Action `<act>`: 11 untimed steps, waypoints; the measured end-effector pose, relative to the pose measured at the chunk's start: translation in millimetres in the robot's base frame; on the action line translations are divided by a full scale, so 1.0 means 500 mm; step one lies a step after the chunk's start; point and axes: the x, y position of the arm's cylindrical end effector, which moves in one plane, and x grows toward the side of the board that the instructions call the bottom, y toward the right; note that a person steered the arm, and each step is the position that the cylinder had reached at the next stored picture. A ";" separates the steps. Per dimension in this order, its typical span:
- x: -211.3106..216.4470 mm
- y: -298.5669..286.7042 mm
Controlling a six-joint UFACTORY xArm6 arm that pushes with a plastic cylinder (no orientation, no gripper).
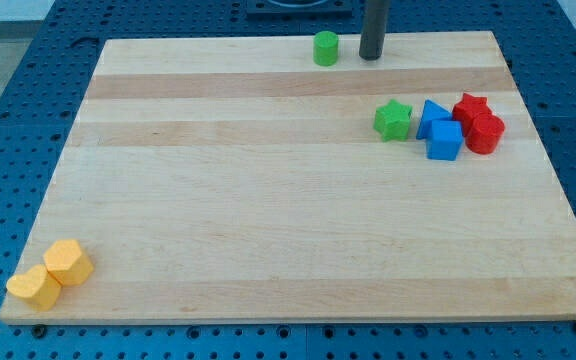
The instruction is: Push the green circle towards the center
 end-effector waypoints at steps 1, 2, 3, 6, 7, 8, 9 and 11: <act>-0.047 -0.005; -0.055 -0.043; -0.051 -0.078; -0.024 -0.134; -0.003 -0.137; 0.001 -0.186; 0.006 -0.196; 0.071 -0.199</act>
